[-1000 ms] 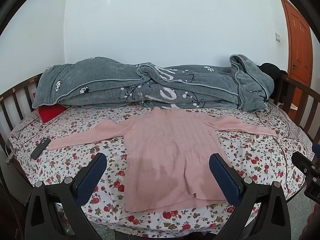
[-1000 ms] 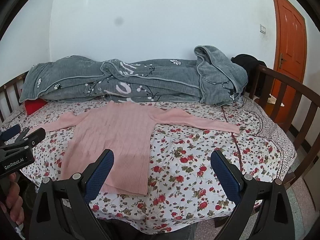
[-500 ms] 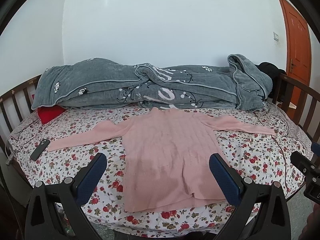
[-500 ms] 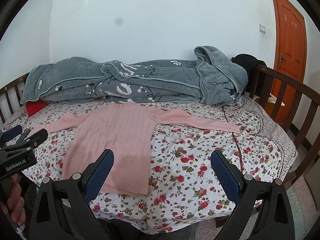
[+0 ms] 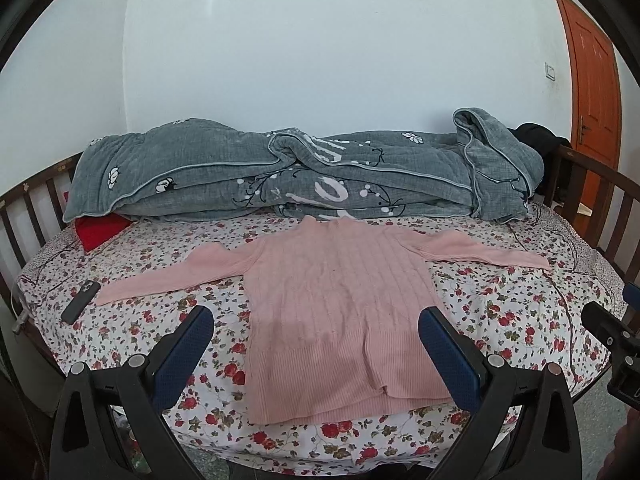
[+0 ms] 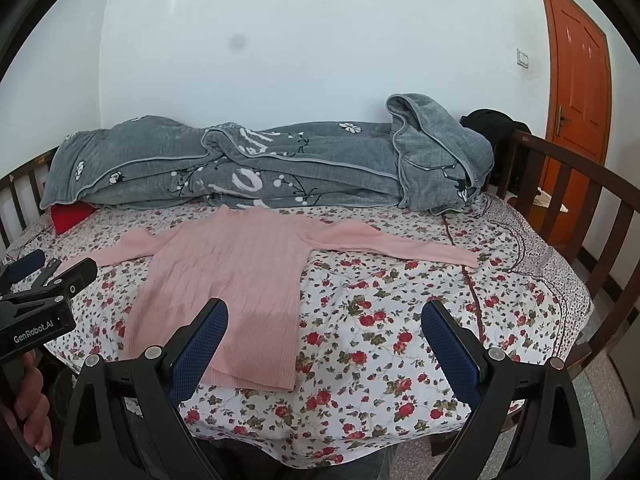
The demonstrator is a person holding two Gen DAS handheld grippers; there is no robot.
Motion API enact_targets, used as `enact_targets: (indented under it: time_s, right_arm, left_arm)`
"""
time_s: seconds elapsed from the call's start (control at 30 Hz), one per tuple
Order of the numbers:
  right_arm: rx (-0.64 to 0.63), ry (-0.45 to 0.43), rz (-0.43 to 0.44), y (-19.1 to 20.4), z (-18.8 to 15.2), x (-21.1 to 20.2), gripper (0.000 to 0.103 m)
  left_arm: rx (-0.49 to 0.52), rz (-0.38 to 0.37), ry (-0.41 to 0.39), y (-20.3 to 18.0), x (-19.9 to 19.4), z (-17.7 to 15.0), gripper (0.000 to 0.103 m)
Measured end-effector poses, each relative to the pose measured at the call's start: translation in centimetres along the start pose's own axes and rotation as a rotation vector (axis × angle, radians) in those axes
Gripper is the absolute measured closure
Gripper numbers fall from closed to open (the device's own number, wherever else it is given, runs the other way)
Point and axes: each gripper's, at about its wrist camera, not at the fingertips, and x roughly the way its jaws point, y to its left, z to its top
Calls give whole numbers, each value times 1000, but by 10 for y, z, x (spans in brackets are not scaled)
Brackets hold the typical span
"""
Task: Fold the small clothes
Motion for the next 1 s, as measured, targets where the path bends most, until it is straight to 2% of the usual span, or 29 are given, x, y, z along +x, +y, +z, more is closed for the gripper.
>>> enact_targets:
  time_s: [0.37,0.57,0.7,0.8,1.0]
  right_arm:
    - [2,10,16,-2,-7,14,7]
    - [-10,11,25,3,-7,39,7]
    - [-28,67,64,12,-8,71,4]
    - [-30,87,66,22,-13,99,4]
    - [-13,137,101,39,-19,151,4]
  left_arm:
    - [-9,-31,40,11,25,2,0]
    - [-121,-68,105,54,67,-1,0]
    - [-158,-15,135,91,106,-12,1]
    - [-209,-27,167,121,137,-23,2]
    - [-303,8,211,181,198,-46,3]
